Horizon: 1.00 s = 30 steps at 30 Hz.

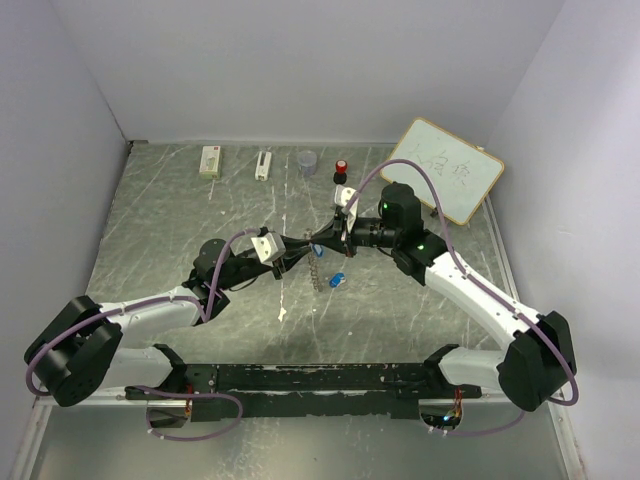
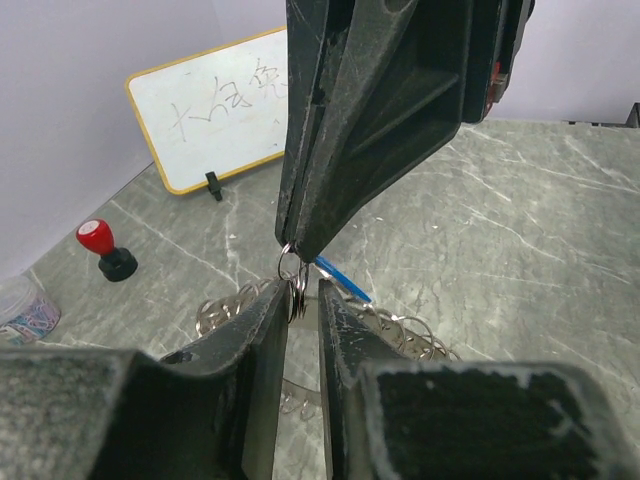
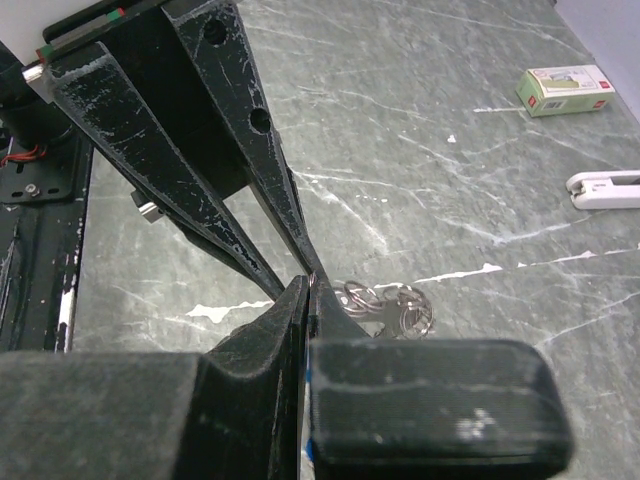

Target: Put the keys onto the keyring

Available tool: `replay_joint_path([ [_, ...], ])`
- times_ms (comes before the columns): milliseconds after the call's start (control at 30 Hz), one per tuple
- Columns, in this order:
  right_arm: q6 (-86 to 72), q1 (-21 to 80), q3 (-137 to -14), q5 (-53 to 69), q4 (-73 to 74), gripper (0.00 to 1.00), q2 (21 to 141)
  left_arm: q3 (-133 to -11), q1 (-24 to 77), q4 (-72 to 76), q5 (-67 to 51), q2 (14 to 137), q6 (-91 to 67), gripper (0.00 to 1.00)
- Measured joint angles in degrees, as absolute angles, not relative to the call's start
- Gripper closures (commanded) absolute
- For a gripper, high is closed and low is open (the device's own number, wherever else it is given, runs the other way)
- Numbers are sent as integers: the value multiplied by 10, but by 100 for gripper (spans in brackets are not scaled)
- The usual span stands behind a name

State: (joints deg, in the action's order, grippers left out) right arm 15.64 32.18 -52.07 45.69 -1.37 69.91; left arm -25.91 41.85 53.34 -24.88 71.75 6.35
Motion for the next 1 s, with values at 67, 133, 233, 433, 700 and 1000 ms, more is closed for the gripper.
replay_joint_path([
  [67, 156, 322, -521, 457, -14, 100, 700, -259, 418, 534, -249, 717, 63, 71],
  [133, 155, 322, -521, 458, -14, 100, 701, -262, 418, 533, -250, 718, 61, 72],
  [233, 154, 321, -522, 458, -15, 100, 701, -266, 418, 533, -250, 720, 60, 72],
  [433, 154, 321, -524, 459, -14, 100, 701, -266, 418, 536, -252, 722, 56, 72],
  [700, 154, 321, -526, 459, -14, 100, 703, -267, 418, 538, -254, 723, 55, 73],
  [1000, 154, 321, -527, 460, -14, 100, 703, -267, 418, 538, -258, 723, 51, 79],
])
